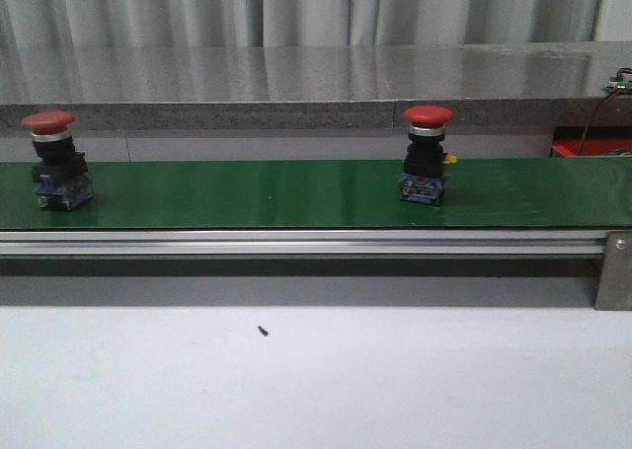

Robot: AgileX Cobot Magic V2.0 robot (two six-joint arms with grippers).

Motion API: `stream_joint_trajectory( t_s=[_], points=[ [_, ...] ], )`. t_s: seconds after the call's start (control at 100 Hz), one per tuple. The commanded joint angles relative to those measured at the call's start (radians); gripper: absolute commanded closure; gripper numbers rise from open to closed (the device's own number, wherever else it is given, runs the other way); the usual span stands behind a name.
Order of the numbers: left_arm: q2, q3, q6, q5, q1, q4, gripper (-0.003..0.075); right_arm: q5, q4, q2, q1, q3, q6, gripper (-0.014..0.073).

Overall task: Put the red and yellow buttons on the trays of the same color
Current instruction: 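Grasp the first red button arriving at the belt end with the right gripper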

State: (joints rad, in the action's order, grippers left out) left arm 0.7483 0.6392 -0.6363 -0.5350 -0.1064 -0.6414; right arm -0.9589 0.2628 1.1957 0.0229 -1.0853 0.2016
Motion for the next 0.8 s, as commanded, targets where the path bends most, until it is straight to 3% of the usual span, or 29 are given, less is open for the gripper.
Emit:
stream_joint_trajectory(
  t_s=[0.0,0.33,0.79],
  points=[
    [-0.005,0.027,-0.004,0.062,0.008,-0.042,0.0739,0.026,0.024,0.053,-0.031,-0.074,0.014,0.0022],
    [-0.004,0.027,-0.004,0.062,0.008,-0.042,0.074,0.047,0.008,0.298,-0.177,-0.234,0.014,0.0022],
    [-0.004,0.027,-0.004,0.062,0.008,-0.042,0.074,0.079,-0.04,0.5,-0.209,-0.389,0.014,0.0022]
  ],
)
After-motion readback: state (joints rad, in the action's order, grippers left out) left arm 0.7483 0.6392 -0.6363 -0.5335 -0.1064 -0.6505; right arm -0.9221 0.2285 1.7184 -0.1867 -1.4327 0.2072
